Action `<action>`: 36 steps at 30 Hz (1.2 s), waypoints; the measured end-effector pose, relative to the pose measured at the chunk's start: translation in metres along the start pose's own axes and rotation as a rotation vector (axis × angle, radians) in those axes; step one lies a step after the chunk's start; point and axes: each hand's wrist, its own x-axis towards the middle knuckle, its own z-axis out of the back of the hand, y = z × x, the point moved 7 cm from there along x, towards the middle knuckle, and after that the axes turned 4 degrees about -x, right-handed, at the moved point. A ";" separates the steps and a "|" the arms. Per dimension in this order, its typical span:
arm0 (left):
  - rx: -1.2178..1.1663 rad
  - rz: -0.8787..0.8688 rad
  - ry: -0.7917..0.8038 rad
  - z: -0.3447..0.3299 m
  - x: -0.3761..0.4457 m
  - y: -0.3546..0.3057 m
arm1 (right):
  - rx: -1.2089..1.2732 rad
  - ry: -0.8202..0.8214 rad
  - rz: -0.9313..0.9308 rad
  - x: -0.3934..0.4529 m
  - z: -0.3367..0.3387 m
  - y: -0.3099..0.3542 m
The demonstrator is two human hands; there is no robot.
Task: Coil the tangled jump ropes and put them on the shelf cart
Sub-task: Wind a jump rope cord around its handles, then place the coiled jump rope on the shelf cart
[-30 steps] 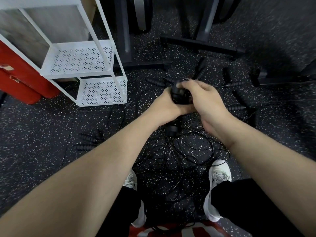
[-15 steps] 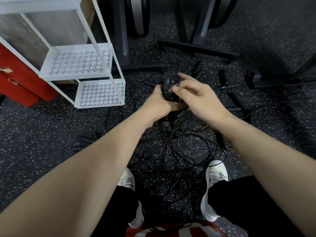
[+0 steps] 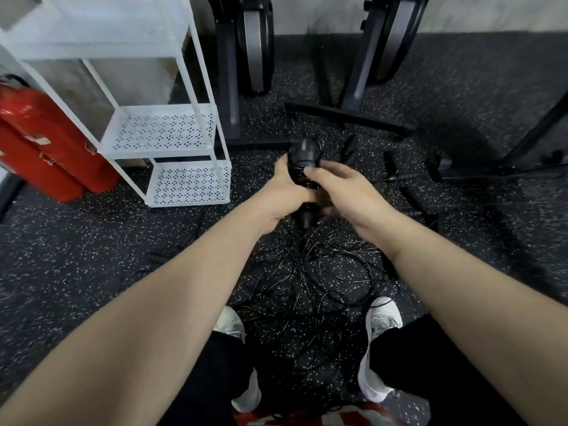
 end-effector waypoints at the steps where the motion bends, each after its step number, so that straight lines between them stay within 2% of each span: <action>1: -0.012 -0.012 0.002 0.003 -0.003 -0.006 | -0.001 0.005 0.018 -0.001 -0.001 0.011; 7: 0.024 -0.184 -0.055 0.040 -0.030 -0.081 | 0.074 0.017 0.108 0.002 -0.012 0.085; 12: 0.017 -0.349 -0.192 0.083 -0.063 -0.157 | 0.363 0.047 0.105 0.000 -0.019 0.156; 16: -0.225 -0.236 -0.153 0.113 -0.082 -0.187 | 0.433 0.086 0.130 0.001 -0.032 0.206; 19: -0.289 -0.229 -0.046 0.131 -0.093 -0.211 | 0.424 0.123 0.164 0.005 -0.047 0.244; 22: -0.366 -0.313 -0.065 0.160 -0.099 -0.243 | 0.397 0.145 0.190 0.014 -0.064 0.287; 29: -0.475 -0.482 -0.250 0.234 -0.095 -0.313 | 0.213 0.177 0.290 0.036 -0.107 0.387; 33: -0.484 -0.542 -0.381 0.276 -0.081 -0.348 | 0.189 0.111 0.307 0.060 -0.119 0.421; 36: -0.406 -0.580 -0.507 0.304 -0.071 -0.375 | 0.017 0.047 0.377 0.081 -0.125 0.436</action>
